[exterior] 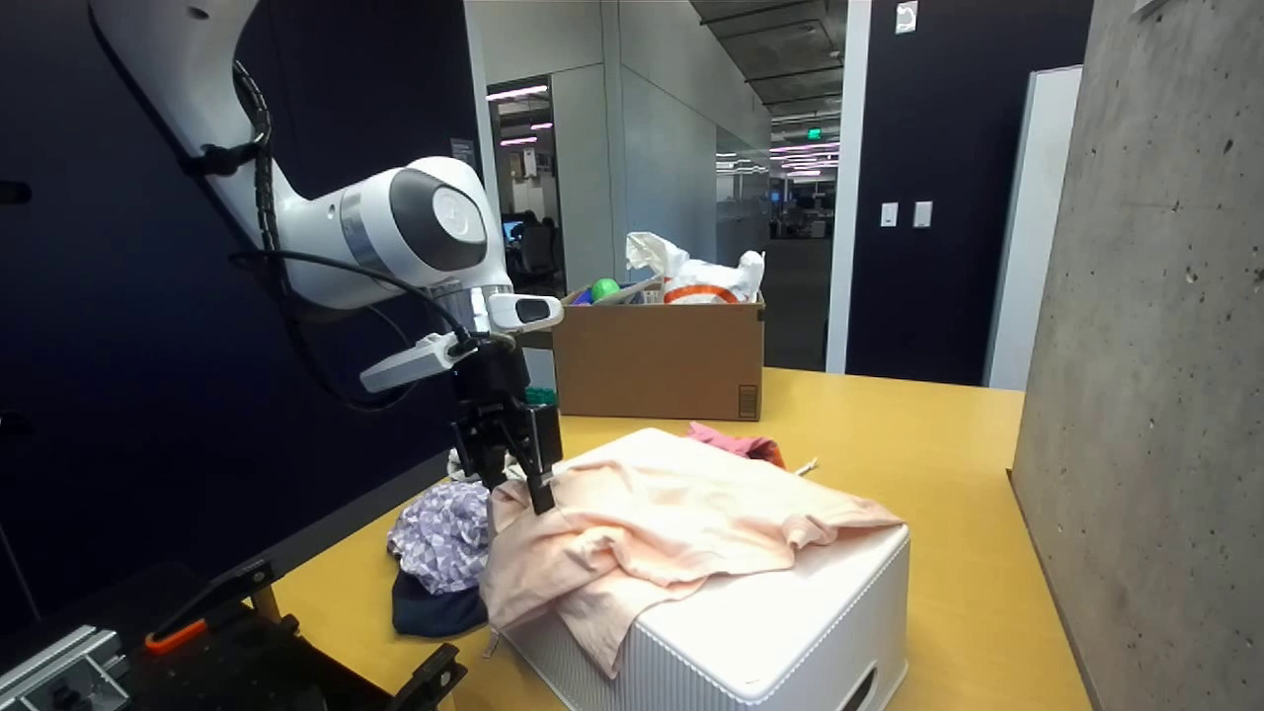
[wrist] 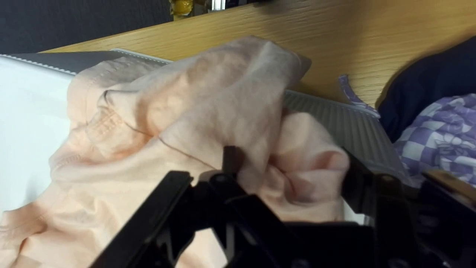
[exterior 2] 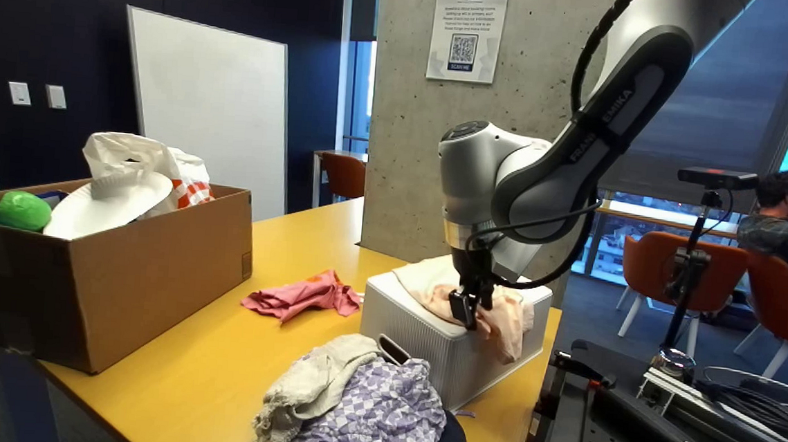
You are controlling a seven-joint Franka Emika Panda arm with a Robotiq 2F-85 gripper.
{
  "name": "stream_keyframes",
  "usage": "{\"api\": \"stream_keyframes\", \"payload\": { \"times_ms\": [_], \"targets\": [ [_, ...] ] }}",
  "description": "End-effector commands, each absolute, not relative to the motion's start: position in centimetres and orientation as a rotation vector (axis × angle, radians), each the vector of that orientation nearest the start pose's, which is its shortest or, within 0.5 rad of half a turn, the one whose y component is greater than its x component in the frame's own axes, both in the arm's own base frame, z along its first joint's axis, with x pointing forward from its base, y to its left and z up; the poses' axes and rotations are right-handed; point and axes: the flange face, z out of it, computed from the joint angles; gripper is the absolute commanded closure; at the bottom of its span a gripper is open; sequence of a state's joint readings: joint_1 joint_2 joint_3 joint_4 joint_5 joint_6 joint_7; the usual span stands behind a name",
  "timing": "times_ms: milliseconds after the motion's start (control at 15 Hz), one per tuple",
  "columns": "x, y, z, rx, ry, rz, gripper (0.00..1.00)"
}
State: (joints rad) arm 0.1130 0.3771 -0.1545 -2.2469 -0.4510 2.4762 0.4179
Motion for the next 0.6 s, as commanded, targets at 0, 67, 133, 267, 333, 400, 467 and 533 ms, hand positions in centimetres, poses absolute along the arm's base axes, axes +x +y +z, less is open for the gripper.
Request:
{"api": "stream_keyframes", "payload": {
  "times_ms": [0,67,133,267,333,400,467,533],
  "targets": [
    [52.59,-2.53,18.5,-3.473,0.1,0.127,0.66],
    [52.53,-2.43,18.55,-3.473,0.1,0.124,0.73],
    [52.49,-2.38,18.56,-3.472,0.1,0.122,0.81],
    [52.5,-2.36,18.62,-3.471,0.104,0.115,0.97],
    [52.45,-2.33,18.66,-3.469,0.106,0.112,1.0],
    [52.43,-2.18,18.76,-3.466,0.106,0.104,1.0],
    [52.37,-2.06,18.76,-3.464,0.104,0.095,1.0],
    [52.25,-1.92,18.65,-3.46,0.101,0.082,1.0]
  ]
}}
